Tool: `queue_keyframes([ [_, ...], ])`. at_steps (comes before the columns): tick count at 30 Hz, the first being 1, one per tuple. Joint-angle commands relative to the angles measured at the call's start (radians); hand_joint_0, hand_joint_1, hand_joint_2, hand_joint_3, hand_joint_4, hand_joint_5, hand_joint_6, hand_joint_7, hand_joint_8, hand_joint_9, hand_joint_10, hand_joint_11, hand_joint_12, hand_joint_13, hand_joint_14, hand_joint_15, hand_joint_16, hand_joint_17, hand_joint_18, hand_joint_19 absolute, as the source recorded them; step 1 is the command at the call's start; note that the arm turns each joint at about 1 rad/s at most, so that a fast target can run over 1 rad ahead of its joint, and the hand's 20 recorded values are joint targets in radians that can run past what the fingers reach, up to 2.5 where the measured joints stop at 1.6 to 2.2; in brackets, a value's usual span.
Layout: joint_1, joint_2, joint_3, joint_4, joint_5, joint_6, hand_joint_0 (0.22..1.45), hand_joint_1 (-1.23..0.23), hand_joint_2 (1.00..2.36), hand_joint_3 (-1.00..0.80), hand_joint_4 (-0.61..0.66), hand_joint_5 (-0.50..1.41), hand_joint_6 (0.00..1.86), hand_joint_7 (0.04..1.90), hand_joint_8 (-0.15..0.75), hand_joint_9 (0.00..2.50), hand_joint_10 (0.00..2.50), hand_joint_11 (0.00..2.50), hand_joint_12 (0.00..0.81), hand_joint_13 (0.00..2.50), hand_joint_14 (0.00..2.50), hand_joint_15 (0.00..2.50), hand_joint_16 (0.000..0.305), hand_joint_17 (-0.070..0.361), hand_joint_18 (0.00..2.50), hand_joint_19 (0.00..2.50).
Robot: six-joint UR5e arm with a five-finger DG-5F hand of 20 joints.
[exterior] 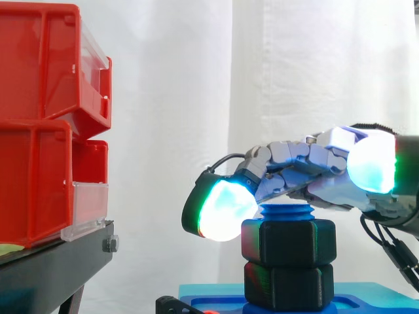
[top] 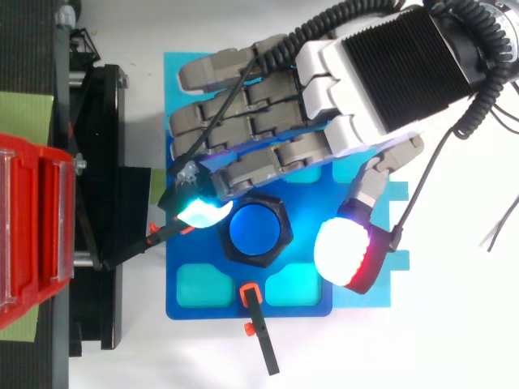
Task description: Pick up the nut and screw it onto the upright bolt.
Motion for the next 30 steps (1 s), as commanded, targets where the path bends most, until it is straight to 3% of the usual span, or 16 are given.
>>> queue_keyframes([
  [1, 0.001, 0.0, -0.021, 0.044, 0.001, 0.001, 0.48, -0.06, 1.0, -0.5, 0.23, -0.11, 0.5, 0.82, 0.24, 0.57, 0.0, 0.0, 0.278, 0.54, 0.0, 0.0, 0.036, 0.082, 0.31, 0.04],
  [9, -0.002, 0.0, -0.026, 0.061, 0.001, 0.001, 0.48, -0.07, 1.0, -0.5, 0.23, -0.11, 0.5, 0.82, 0.242, 0.57, 0.0, 0.0, 0.278, 0.54, 0.0, 0.0, 0.036, 0.082, 0.32, 0.04],
  [17, -0.004, -0.051, -0.024, 0.12, 0.001, 0.007, 0.48, -0.07, 1.0, -0.5, 0.24, -0.11, 0.5, 0.82, 0.243, 0.58, 0.0, 0.0, 0.279, 0.54, 0.0, 0.0, 0.036, 0.082, 0.32, 0.05],
  [24, -0.009, -0.05, -0.024, 0.11, 0.001, 0.019, 0.48, -0.07, 1.0, -0.5, 0.24, -0.11, 0.5, 0.83, 0.244, 0.58, 0.0, 0.0, 0.278, 0.54, 0.0, 0.0, 0.036, 0.082, 0.32, 0.05],
  [30, -0.007, -0.05, -0.024, 0.11, 0.001, 0.021, 0.48, -0.07, 1.0, -0.5, 0.27, -0.1, 0.5, 0.95, 0.245, 0.58, 0.0, 0.0, 0.279, 0.55, 0.0, 0.0, 0.036, 0.081, 0.32, 0.05],
])
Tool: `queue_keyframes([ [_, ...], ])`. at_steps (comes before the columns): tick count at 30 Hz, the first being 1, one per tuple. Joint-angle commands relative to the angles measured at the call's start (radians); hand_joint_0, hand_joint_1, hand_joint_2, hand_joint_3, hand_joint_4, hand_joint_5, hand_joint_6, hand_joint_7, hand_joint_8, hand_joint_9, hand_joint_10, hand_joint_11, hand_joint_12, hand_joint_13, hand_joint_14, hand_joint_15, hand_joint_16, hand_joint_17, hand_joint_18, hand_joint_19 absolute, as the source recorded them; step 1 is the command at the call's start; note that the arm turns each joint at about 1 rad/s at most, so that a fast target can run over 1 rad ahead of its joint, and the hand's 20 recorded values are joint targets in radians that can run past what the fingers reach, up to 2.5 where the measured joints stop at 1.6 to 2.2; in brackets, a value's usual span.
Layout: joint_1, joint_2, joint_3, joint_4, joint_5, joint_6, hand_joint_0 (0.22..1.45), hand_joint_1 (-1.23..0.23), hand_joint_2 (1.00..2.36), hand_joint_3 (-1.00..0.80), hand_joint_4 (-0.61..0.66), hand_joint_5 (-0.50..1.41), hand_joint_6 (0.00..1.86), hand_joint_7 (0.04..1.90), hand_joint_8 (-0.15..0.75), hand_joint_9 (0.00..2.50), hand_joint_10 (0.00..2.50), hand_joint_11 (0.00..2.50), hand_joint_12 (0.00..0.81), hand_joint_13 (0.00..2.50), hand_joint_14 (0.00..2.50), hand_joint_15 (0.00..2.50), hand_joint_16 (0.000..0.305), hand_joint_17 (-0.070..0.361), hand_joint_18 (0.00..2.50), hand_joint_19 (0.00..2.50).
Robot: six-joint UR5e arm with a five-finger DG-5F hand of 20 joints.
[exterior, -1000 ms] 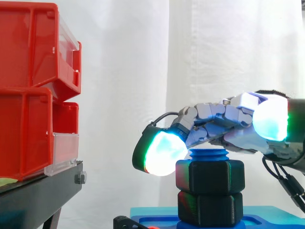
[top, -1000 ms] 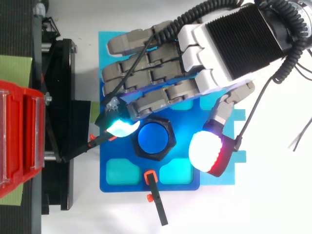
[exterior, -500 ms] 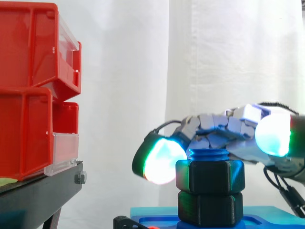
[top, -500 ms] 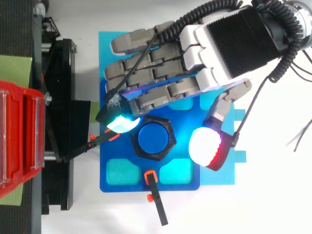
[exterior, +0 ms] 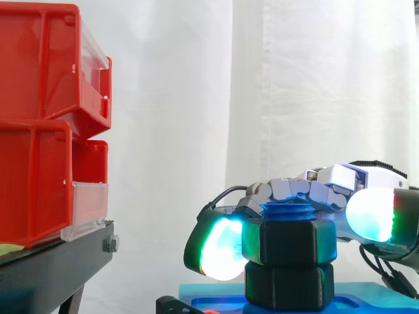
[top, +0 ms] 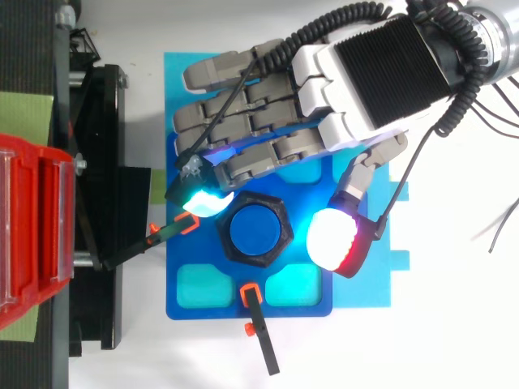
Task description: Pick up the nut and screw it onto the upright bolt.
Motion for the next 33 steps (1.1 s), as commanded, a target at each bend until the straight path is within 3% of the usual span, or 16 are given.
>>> queue_keyframes([
  [1, 0.001, 0.0, 0.0, 0.0, 0.0, 0.0, 0.48, -0.07, 1.0, -0.5, 0.27, -0.09, 0.5, 0.98, 0.246, 0.58, 0.0, 0.0, 0.278, 0.55, 0.0, 0.0, 0.036, 0.081, 0.32, 0.05],
  [11, -0.002, 0.0, 0.0, -0.003, 0.0, 0.001, 0.48, -0.07, 1.0, -0.5, 0.25, -0.06, 0.5, 1.25, 0.249, 0.6, 0.0, 0.0, 0.278, 0.55, 0.0, 0.0, 0.036, 0.081, 0.33, 0.05],
  [23, -0.004, 0.0, 0.0, 0.0, -0.002, 0.001, 0.48, -0.08, 1.0, -0.5, 0.21, -0.05, 0.5, 1.43, 0.254, 0.61, 0.0, 0.0, 0.278, 0.57, 0.0, 0.0, 0.036, 0.081, 0.35, 0.07],
  [33, -0.005, 0.0, 0.0, 0.003, 0.0, 0.001, 0.48, -0.08, 1.0, -0.5, 0.22, -0.05, 0.5, 1.42, 0.255, 0.62, 0.0, 0.0, 0.274, 0.57, 0.0, 0.0, 0.036, 0.081, 0.36, 0.07],
])
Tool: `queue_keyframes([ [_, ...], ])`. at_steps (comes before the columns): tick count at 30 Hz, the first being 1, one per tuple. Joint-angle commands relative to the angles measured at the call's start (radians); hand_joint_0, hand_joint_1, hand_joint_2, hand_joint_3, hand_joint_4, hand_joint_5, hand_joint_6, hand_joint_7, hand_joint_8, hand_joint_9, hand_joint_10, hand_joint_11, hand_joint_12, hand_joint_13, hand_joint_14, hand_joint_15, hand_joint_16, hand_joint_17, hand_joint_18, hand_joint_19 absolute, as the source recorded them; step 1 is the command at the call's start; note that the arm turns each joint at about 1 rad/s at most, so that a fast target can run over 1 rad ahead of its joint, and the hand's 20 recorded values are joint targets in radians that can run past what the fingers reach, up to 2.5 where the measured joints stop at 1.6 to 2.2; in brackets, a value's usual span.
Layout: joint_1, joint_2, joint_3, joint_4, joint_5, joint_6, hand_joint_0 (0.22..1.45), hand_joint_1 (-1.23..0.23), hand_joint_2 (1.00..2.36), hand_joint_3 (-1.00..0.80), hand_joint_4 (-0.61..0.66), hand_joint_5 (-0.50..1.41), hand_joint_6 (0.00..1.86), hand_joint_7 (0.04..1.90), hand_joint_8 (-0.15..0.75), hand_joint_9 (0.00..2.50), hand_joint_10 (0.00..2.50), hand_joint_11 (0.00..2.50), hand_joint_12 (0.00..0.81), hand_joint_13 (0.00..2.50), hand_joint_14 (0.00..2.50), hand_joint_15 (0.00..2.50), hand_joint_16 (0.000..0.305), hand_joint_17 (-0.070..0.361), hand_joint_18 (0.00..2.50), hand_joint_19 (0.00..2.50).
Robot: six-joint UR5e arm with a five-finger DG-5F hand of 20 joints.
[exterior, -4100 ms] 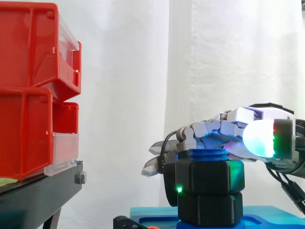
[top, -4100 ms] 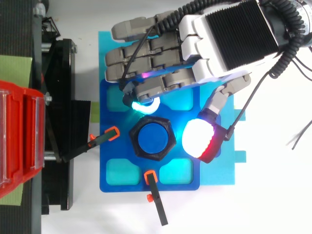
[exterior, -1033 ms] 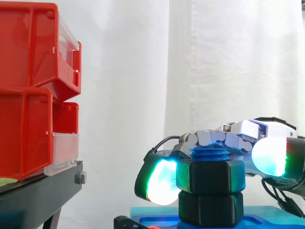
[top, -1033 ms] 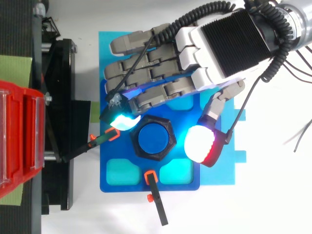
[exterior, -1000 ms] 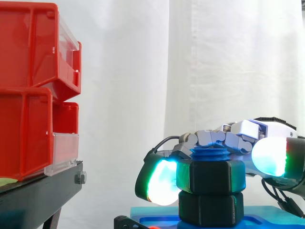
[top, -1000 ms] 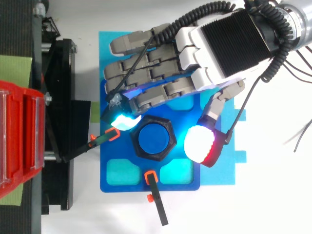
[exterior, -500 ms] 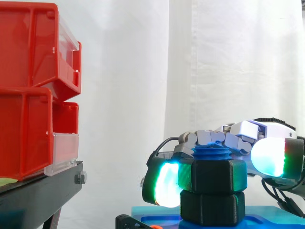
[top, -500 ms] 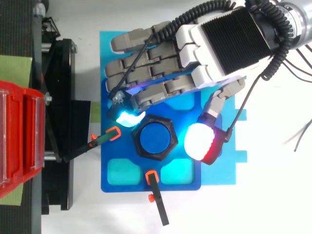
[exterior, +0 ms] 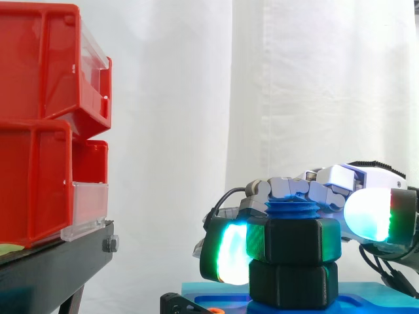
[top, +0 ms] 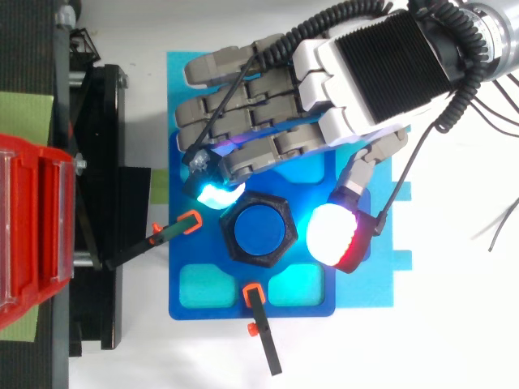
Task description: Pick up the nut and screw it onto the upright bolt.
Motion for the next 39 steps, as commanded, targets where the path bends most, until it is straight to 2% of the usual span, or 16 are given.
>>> queue_keyframes([
  [1, -0.001, 0.0, 0.001, 0.004, 0.0, 0.0, 0.48, -0.08, 1.0, -0.5, 0.23, -0.05, 0.5, 1.39, 0.255, 0.62, 0.0, 0.0, 0.275, 0.57, 0.0, 0.0, 0.036, 0.081, 0.36, 0.08],
  [4, -0.001, 0.0, 0.0, 0.008, -0.003, 0.0, 0.48, -0.09, 1.0, -0.5, 0.27, -0.08, 0.5, 1.16, 0.253, 0.63, 0.0, 0.0, 0.275, 0.58, 0.0, 0.0, 0.036, 0.082, 0.36, 0.07],
  [6, -0.001, 0.0, 0.0, 0.01, -0.003, 0.0, 0.48, -0.09, 1.0, -0.5, 0.29, -0.09, 0.5, 1.08, 0.25, 0.63, 0.0, 0.0, 0.276, 0.58, 0.0, 0.0, 0.036, 0.082, 0.36, 0.07],
  [8, -0.001, 0.0, 0.001, 0.013, -0.004, 0.0, 0.48, -0.09, 1.0, -0.5, 0.27, -0.1, 0.5, 0.95, 0.246, 0.63, 0.0, 0.0, 0.275, 0.57, 0.0, 0.0, 0.037, 0.082, 0.36, 0.07],
  [11, -0.004, 0.0, 0.009, 0.017, -0.008, 0.0, 0.48, -0.09, 1.0, -0.5, 0.24, -0.11, 0.5, 0.86, 0.243, 0.62, 0.0, 0.0, 0.275, 0.57, 0.0, 0.0, 0.037, 0.083, 0.35, 0.07],
  [14, -0.015, 0.0, 0.033, 0.013, -0.031, 0.014, 0.48, -0.09, 1.0, -0.5, 0.22, -0.12, 0.5, 0.78, 0.236, 0.61, 0.0, 0.0, 0.276, 0.55, 0.0, 0.0, 0.037, 0.083, 0.34, 0.07],
  [15, -0.025, 0.002, 0.066, 0.004, -0.058, 0.02, 0.47, -0.09, 1.0, -0.5, 0.21, -0.12, 0.5, 0.77, 0.236, 0.61, 0.0, 0.0, 0.277, 0.55, 0.0, 0.0, 0.037, 0.083, 0.34, 0.06],
  [17, -0.035, 0.005, 0.09, -0.019, -0.086, 0.018, 0.47, -0.09, 1.0, -0.5, 0.21, -0.13, 0.5, 0.75, 0.234, 0.6, 0.0, 0.0, 0.28, 0.54, 0.0, 0.0, 0.037, 0.083, 0.33, 0.06],
  [22, -0.048, 0.031, 0.101, -0.081, -0.103, 0.006, 0.47, -0.09, 1.0, -0.5, 0.2, -0.13, 0.5, 0.73, 0.234, 0.6, 0.0, 0.0, 0.284, 0.53, 0.0, 0.0, 0.037, 0.083, 0.31, 0.06],
  [27, -0.058, 0.086, 0.101, -0.185, -0.103, -0.061, 0.47, -0.09, 1.0, -0.5, 0.2, -0.14, 0.5, 0.73, 0.235, 0.58, 0.0, 0.0, 0.293, 0.48, 0.0, 0.0, 0.037, 0.083, 0.26, 0.05],
  [29, -0.062, 0.109, 0.099, -0.242, -0.103, -0.09, 0.47, -0.1, 1.0, -0.5, 0.2, -0.14, 0.5, 0.73, 0.232, 0.57, 0.0, 0.0, 0.295, 0.47, 0.0, 0.0, 0.037, 0.082, 0.23, 0.03],
  [31, -0.067, 0.138, 0.099, -0.348, -0.098, -0.155, 0.47, -0.11, 1.0, -0.5, 0.19, -0.14, 0.5, 0.72, 0.229, 0.55, 0.0, 0.0, 0.295, 0.45, 0.0, 0.0, 0.036, 0.082, 0.22, 0.03],
  [32, -0.067, 0.138, 0.099, -0.348, -0.098, -0.155, 0.47, -0.11, 1.0, -0.5, 0.19, -0.15, 0.5, 0.72, 0.228, 0.54, 0.0, 0.0, 0.296, 0.45, 0.0, 0.0, 0.036, 0.082, 0.22, 0.02],
  [35, -0.068, 0.167, 0.099, -0.458, -0.066, -0.25, 0.47, -0.12, 1.0, -0.5, 0.19, -0.15, 0.5, 0.72, 0.23, 0.53, 0.0, 0.0, 0.296, 0.44, 0.0, 0.0, 0.036, 0.082, 0.21, 0.02],
  [37, -0.071, 0.198, 0.099, -0.57, -0.024, -0.344, 0.47, -0.12, 1.0, -0.5, 0.19, -0.15, 0.5, 0.72, 0.231, 0.53, 0.0, 0.0, 0.296, 0.44, 0.0, 0.0, 0.037, 0.082, 0.21, 0.02],
  [39, -0.071, 0.216, 0.099, -0.63, -0.009, -0.394, 0.47, -0.13, 1.0, -0.5, 0.19, -0.15, 0.5, 0.72, 0.231, 0.53, 0.0, 0.0, 0.295, 0.44, 0.0, 0.0, 0.037, 0.082, 0.21, 0.02],
])
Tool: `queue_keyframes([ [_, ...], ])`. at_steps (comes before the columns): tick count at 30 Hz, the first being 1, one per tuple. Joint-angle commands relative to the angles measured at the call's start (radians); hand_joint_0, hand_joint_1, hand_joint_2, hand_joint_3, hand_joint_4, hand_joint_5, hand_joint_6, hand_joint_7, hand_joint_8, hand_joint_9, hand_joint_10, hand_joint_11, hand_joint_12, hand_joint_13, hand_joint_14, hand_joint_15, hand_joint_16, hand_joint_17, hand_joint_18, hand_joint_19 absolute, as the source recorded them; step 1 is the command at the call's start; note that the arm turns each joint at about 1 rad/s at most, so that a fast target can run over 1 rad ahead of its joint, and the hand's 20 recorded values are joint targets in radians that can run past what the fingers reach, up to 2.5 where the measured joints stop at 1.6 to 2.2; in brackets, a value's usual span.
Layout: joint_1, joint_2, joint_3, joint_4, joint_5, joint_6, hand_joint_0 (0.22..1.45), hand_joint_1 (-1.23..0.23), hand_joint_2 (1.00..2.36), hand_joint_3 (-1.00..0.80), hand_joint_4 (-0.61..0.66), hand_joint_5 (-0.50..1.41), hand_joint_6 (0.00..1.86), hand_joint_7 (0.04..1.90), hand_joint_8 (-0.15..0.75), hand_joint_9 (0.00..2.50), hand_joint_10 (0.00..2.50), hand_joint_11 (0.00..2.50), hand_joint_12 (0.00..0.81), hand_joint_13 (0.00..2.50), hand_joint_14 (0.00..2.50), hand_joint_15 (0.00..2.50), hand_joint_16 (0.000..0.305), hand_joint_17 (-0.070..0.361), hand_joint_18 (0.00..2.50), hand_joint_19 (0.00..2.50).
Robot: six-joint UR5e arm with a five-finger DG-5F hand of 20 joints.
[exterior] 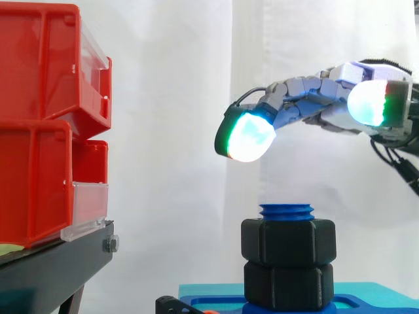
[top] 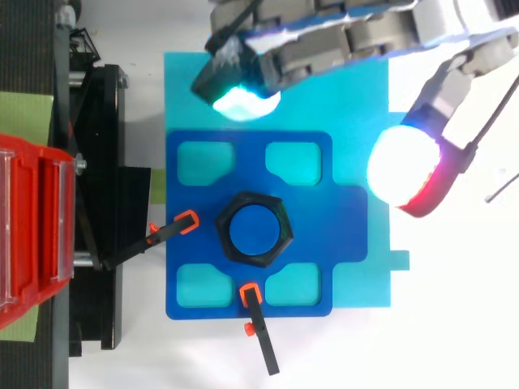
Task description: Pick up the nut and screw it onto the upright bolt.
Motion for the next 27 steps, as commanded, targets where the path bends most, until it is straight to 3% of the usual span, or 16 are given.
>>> queue_keyframes([
  [1, -0.002, 0.039, -0.001, -0.223, 0.036, -0.138, 0.48, -0.13, 1.0, -0.5, 0.19, -0.15, 0.5, 0.72, 0.231, 0.53, 0.0, 0.0, 0.296, 0.44, 0.0, 0.0, 0.036, 0.082, 0.21, 0.01],
  [4, -0.004, 0.062, -0.004, -0.261, 0.039, -0.172, 0.48, -0.14, 1.0, -0.5, 0.19, -0.15, 0.5, 0.72, 0.229, 0.53, 0.0, 0.0, 0.296, 0.43, 0.0, 0.0, 0.036, 0.081, 0.21, 0.01],
  [7, 0.002, 0.093, -0.032, -0.273, 0.056, -0.197, 0.48, -0.16, 1.0, -0.5, 0.19, -0.15, 0.5, 0.72, 0.228, 0.52, 0.0, 0.0, 0.297, 0.43, 0.0, 0.0, 0.036, 0.081, 0.2, 0.01],
  [8, 0.006, 0.121, -0.065, -0.272, 0.082, -0.201, 0.48, -0.16, 1.0, -0.5, 0.19, -0.15, 0.5, 0.72, 0.228, 0.52, 0.0, 0.0, 0.297, 0.43, 0.0, 0.0, 0.036, 0.081, 0.2, 0.01],
  [10, 0.019, 0.203, -0.179, -0.229, 0.176, -0.198, 0.48, -0.16, 1.0, -0.5, 0.19, -0.15, 0.5, 0.72, 0.23, 0.52, 0.0, 0.0, 0.296, 0.43, 0.0, 0.0, 0.036, 0.081, 0.21, 0.01],
  [12, 0.033, 0.259, -0.26, -0.17, 0.231, -0.189, 0.48, -0.16, 1.0, -0.5, 0.19, -0.15, 0.5, 0.72, 0.23, 0.52, 0.0, 0.0, 0.296, 0.43, 0.0, 0.0, 0.036, 0.081, 0.21, 0.01],
  [13, 0.05, 0.297, -0.317, -0.129, 0.263, -0.175, 0.48, -0.17, 1.0, -0.5, 0.19, -0.15, 0.5, 0.73, 0.231, 0.53, 0.0, 0.0, 0.297, 0.43, 0.0, 0.0, 0.036, 0.081, 0.21, 0.01],
  [14, 0.078, 0.334, -0.365, -0.104, 0.292, -0.154, 0.48, -0.17, 1.0, -0.5, 0.19, -0.15, 0.5, 0.72, 0.23, 0.53, 0.0, 0.0, 0.298, 0.43, 0.0, 0.0, 0.036, 0.081, 0.21, 0.0],
  [15, 0.078, 0.334, -0.365, -0.104, 0.292, -0.154, 0.48, -0.17, 1.0, -0.5, 0.19, -0.15, 0.5, 0.72, 0.23, 0.52, 0.0, 0.0, 0.298, 0.43, 0.0, 0.0, 0.036, 0.081, 0.21, 0.0],
  [16, 0.104, 0.375, -0.42, -0.083, 0.334, -0.131, 0.49, -0.17, 1.0, -0.5, 0.19, -0.15, 0.5, 0.73, 0.229, 0.52, 0.0, 0.0, 0.297, 0.43, 0.0, 0.0, 0.036, 0.081, 0.21, 0.0],
  [17, 0.113, 0.391, -0.441, -0.077, 0.352, -0.123, 0.49, -0.18, 1.0, -0.5, 0.19, -0.15, 0.5, 0.72, 0.23, 0.52, 0.0, 0.0, 0.296, 0.43, 0.0, 0.0, 0.036, 0.081, 0.21, 0.01],
  [19, 0.153, 0.447, -0.512, -0.072, 0.45, -0.098, 0.49, -0.19, 1.0, -0.5, 0.19, -0.15, 0.5, 0.72, 0.229, 0.52, 0.0, 0.0, 0.298, 0.42, 0.0, 0.0, 0.036, 0.081, 0.2, 0.0],
  [21, 0.182, 0.493, -0.573, -0.071, 0.531, -0.077, 0.49, -0.19, 1.0, -0.5, 0.19, -0.16, 0.5, 0.72, 0.228, 0.51, 0.0, 0.0, 0.3, 0.4, 0.0, 0.0, 0.036, 0.081, 0.18, 0.0],
  [24, 0.203, 0.529, -0.619, -0.065, 0.581, -0.051, 0.49, -0.2, 1.0, -0.5, 0.17, -0.17, 0.5, 0.69, 0.223, 0.48, 0.0, 0.0, 0.303, 0.36, 0.0, 0.0, 0.037, 0.083, 0.13, 0.0],
  [26, 0.24, 0.564, -0.664, -0.045, 0.65, -0.006, 0.49, -0.22, 1.0, -0.5, 0.17, -0.18, 0.5, 0.67, 0.216, 0.43, 0.0, 0.0, 0.308, 0.32, 0.0, 0.0, 0.037, 0.082, 0.11, 0.0],
  [27, 0.249, 0.57, -0.671, -0.042, 0.666, 0.006, 0.49, -0.22, 1.0, -0.5, 0.16, -0.18, 0.5, 0.66, 0.213, 0.42, 0.0, 0.0, 0.31, 0.32, 0.0, 0.0, 0.037, 0.083, 0.1, 0.0],
])
